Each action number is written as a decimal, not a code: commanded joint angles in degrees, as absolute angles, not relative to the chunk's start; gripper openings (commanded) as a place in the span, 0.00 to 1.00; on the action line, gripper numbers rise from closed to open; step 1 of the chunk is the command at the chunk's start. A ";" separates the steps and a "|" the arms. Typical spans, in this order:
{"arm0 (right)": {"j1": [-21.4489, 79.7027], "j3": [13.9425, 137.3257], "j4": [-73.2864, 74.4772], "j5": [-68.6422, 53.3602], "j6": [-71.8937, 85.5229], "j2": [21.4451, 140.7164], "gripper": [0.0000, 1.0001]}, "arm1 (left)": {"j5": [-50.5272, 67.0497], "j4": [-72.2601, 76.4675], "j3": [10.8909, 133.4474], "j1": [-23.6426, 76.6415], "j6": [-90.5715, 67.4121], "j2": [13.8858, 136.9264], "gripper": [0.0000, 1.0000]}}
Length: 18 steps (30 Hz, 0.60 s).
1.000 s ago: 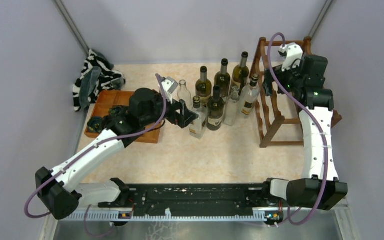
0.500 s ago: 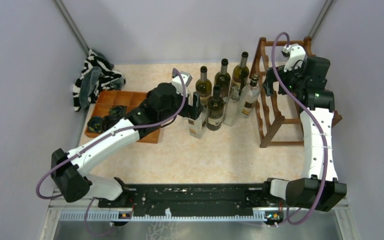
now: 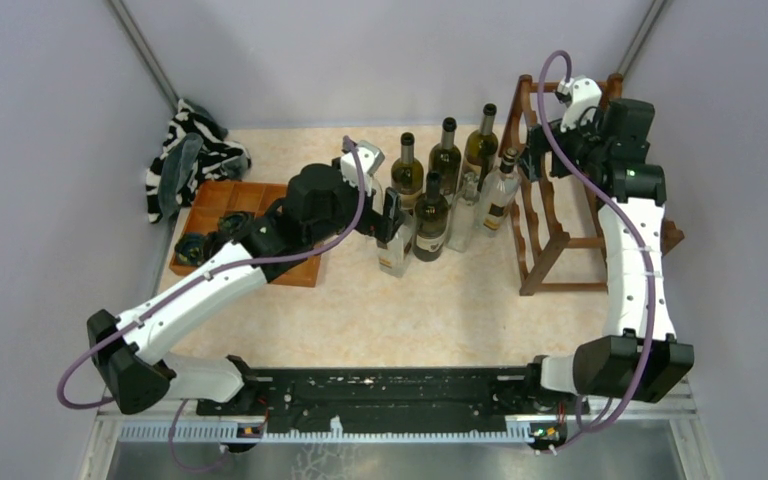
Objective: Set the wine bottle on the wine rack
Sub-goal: Pick up the wine bottle from the center of the board.
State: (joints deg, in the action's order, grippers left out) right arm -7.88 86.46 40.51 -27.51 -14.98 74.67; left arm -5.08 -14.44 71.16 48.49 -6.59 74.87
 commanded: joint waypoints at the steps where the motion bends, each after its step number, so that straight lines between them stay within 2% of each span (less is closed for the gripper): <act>1: -5.63 90.94 38.81 -29.97 -16.29 76.66 0.89 | -1.97 -15.14 74.60 48.48 -5.93 73.34 0.98; 10: -2.65 93.12 39.55 -30.12 -18.63 79.12 0.83 | -1.74 -15.15 76.12 47.80 -6.33 75.99 0.98; 18: -1.94 91.36 38.23 -32.55 -17.98 76.60 0.83 | -5.08 -18.92 79.16 47.34 -6.51 81.27 0.80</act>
State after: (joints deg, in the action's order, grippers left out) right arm -2.35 90.06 40.34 -30.26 -17.58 79.48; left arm -2.70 -16.34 75.66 47.72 -6.61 78.61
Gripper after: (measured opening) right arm 0.827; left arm 0.831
